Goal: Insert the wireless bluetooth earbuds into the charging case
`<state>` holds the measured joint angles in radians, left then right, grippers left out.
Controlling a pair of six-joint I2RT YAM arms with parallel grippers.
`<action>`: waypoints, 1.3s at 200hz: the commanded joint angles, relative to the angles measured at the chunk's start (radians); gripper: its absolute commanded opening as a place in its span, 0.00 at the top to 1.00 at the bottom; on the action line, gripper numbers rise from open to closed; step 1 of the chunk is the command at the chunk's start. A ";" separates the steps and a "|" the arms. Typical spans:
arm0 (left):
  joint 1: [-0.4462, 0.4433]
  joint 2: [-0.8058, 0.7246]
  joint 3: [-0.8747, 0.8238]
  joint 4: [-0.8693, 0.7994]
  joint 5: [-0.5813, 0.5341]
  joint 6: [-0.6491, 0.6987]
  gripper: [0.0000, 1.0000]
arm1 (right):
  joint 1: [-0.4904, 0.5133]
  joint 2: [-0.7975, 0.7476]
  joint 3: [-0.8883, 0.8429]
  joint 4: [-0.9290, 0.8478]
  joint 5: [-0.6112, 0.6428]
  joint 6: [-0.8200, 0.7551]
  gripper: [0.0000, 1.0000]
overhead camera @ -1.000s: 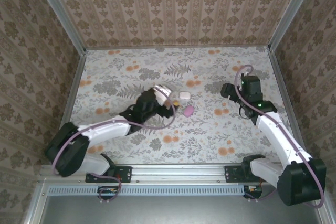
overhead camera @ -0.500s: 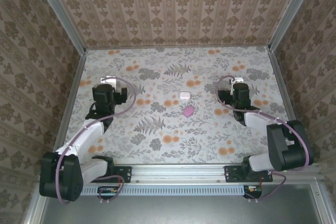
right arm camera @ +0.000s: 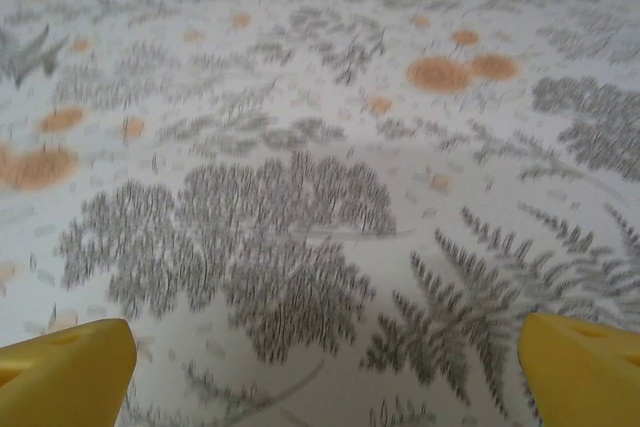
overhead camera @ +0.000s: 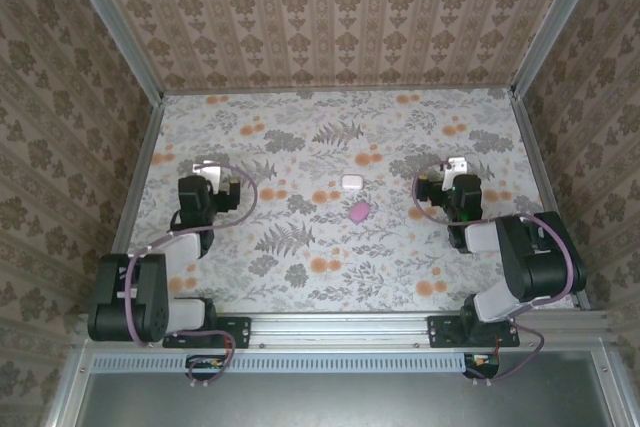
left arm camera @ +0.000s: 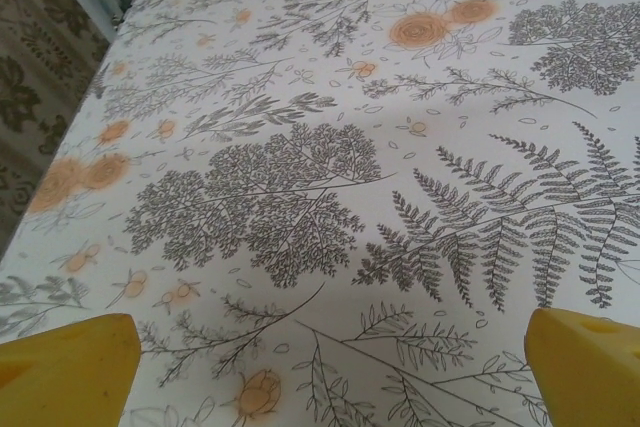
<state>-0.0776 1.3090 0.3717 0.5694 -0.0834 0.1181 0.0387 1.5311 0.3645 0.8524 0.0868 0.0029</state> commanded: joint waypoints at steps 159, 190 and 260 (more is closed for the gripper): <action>0.106 0.226 0.025 0.294 0.252 -0.056 0.00 | -0.005 -0.001 0.037 0.016 0.055 0.038 0.00; 0.058 0.223 0.036 0.269 0.045 -0.073 0.00 | -0.005 -0.002 0.038 0.014 0.054 0.039 0.00; 0.056 0.225 0.036 0.270 0.045 -0.072 0.00 | -0.005 0.001 0.037 0.014 0.054 0.038 0.00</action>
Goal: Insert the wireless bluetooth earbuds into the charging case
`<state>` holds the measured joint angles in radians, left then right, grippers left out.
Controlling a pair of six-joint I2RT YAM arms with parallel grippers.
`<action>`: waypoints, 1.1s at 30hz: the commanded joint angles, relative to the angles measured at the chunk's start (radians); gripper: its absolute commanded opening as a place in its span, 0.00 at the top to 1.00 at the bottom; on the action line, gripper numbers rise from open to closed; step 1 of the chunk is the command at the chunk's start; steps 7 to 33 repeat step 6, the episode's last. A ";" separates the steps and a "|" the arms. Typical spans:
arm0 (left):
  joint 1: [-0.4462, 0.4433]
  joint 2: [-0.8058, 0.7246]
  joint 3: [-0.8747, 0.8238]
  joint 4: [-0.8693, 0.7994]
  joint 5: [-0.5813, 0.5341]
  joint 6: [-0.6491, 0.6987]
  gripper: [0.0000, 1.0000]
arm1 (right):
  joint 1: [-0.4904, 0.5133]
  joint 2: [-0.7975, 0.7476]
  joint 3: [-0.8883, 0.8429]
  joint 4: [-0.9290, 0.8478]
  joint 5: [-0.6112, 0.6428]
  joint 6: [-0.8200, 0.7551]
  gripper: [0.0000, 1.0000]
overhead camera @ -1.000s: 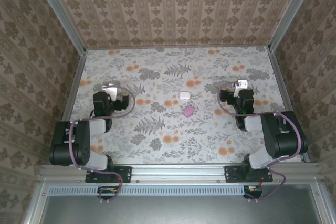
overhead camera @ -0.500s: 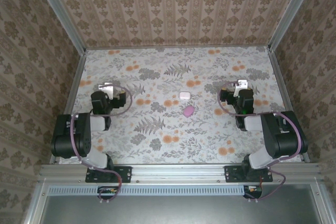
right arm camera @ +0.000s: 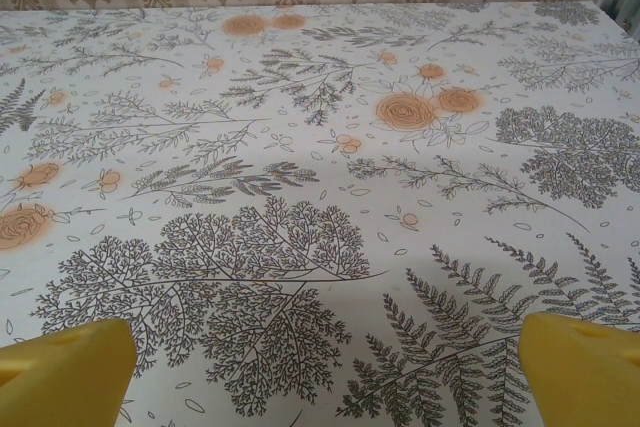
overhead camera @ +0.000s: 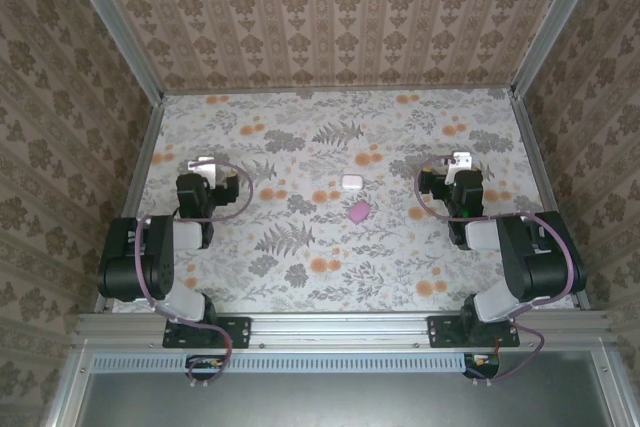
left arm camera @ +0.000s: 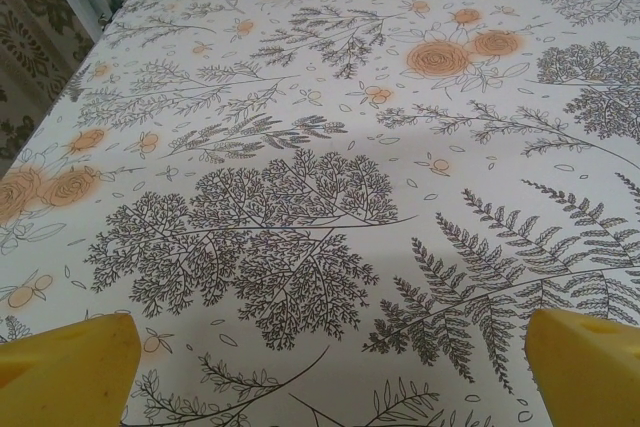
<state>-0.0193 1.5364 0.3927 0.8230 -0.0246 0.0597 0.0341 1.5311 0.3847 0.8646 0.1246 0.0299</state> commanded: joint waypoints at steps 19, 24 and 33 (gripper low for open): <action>-0.002 -0.003 0.015 0.017 -0.015 -0.013 0.00 | 0.000 -0.001 0.019 0.003 0.017 0.011 0.00; -0.002 -0.003 0.015 0.017 -0.015 -0.013 0.00 | 0.000 -0.001 0.019 0.003 0.017 0.011 0.00; -0.002 -0.003 0.015 0.017 -0.015 -0.013 0.00 | 0.000 -0.001 0.019 0.003 0.017 0.011 0.00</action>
